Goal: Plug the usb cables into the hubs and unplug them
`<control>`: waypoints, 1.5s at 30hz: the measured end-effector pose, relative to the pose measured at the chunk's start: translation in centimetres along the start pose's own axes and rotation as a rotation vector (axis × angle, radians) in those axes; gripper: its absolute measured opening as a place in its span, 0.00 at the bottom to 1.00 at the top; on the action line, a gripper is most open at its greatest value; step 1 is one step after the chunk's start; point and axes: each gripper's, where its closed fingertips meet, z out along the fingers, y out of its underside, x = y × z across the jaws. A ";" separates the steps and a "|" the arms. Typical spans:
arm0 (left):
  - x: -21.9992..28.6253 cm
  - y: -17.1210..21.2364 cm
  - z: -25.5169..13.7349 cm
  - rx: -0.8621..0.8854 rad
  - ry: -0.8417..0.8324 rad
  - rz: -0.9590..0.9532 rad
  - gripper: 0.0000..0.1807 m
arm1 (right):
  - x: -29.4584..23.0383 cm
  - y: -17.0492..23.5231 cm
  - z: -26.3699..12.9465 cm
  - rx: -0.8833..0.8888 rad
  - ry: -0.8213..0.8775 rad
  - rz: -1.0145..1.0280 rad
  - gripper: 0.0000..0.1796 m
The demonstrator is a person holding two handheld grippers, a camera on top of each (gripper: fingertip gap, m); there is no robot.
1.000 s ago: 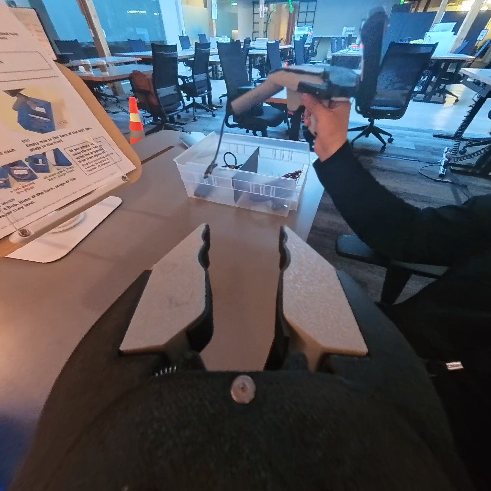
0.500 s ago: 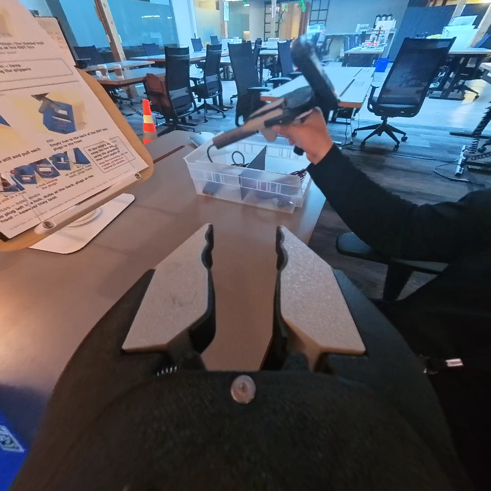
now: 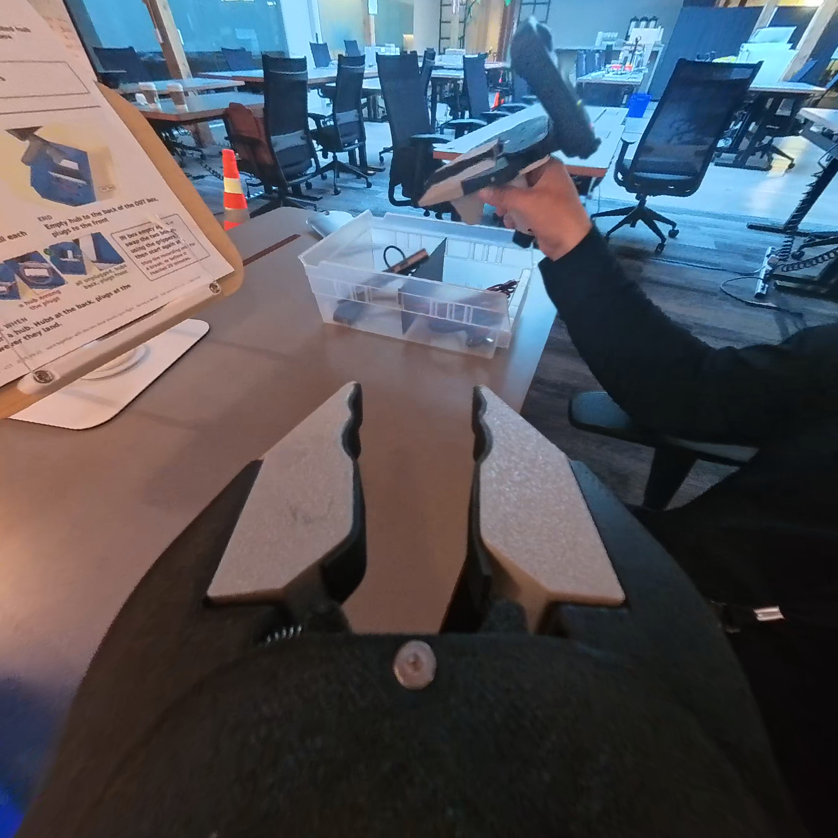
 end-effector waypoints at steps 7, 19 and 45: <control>0.4 -0.7 2.0 0.003 0.063 0.025 0.26 | -4.2 -1.5 -2.7 0.090 -0.190 -0.006 0.26; 1.1 -0.8 5.7 -0.013 0.184 0.042 0.26 | -1.2 -4.1 -8.5 0.327 -0.010 0.059 0.65; -10.5 9.1 -10.0 -0.526 -0.593 -0.061 0.43 | -13.2 -7.1 -4.0 0.284 -0.370 -0.023 0.67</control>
